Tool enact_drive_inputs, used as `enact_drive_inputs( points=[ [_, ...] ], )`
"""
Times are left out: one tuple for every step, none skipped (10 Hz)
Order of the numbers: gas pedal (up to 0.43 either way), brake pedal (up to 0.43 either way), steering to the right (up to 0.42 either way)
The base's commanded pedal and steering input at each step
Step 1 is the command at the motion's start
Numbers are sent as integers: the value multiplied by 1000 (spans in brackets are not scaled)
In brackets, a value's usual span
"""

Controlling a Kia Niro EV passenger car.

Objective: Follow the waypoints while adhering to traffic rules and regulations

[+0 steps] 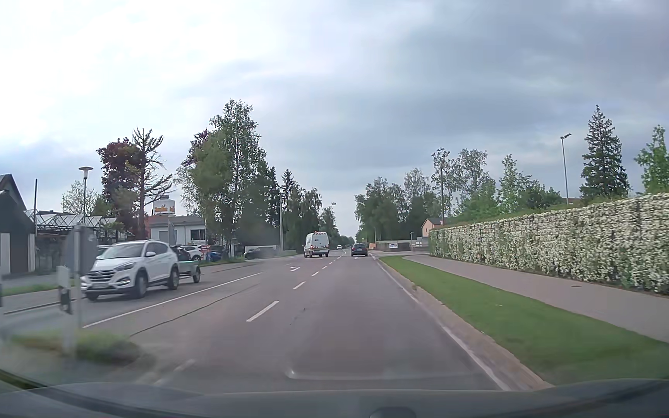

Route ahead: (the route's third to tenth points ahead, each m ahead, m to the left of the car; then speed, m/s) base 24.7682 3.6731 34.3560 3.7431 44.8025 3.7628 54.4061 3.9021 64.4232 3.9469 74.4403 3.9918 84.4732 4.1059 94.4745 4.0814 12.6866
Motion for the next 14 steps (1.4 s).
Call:
enact_drive_inputs(
  points=[
    [169,0,-4],
    [169,0,-4],
    [169,0,-4],
    [169,0,-4],
    [169,0,-4],
    [169,0,-3],
    [169,0,-2],
    [169,0,-2],
    [169,0,-2],
    [169,0,-2],
    [169,0,-1],
    [169,0,0],
    [169,0,0],
    [169,0,0]
  ],
)
